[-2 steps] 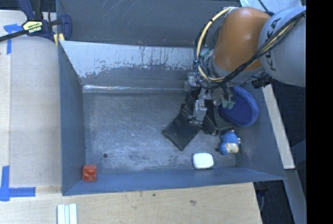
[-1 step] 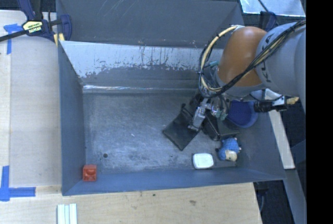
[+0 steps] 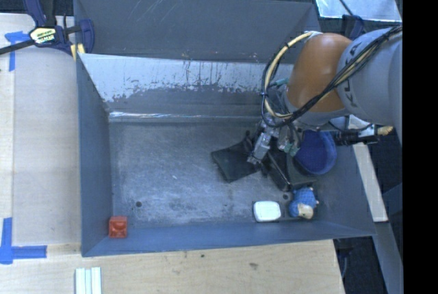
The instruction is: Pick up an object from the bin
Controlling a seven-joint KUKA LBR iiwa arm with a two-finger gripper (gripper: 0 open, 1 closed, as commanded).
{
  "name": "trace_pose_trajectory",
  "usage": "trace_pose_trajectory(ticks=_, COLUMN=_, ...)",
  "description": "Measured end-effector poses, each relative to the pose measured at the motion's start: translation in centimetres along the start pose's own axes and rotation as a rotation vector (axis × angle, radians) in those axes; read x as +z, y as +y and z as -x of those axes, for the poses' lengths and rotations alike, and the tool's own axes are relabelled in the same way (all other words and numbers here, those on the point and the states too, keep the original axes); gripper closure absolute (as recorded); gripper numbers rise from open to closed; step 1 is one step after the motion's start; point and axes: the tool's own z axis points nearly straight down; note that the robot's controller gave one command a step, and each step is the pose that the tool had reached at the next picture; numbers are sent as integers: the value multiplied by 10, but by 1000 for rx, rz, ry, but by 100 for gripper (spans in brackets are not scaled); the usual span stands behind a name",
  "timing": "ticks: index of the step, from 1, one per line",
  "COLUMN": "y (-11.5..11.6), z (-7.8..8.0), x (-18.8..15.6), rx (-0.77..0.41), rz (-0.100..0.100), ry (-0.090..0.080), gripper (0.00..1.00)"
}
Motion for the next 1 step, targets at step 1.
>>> trace_pose_trajectory(ticks=1, y=6, z=-4, x=-136, rx=-6, rz=-2, ry=4, gripper=100)
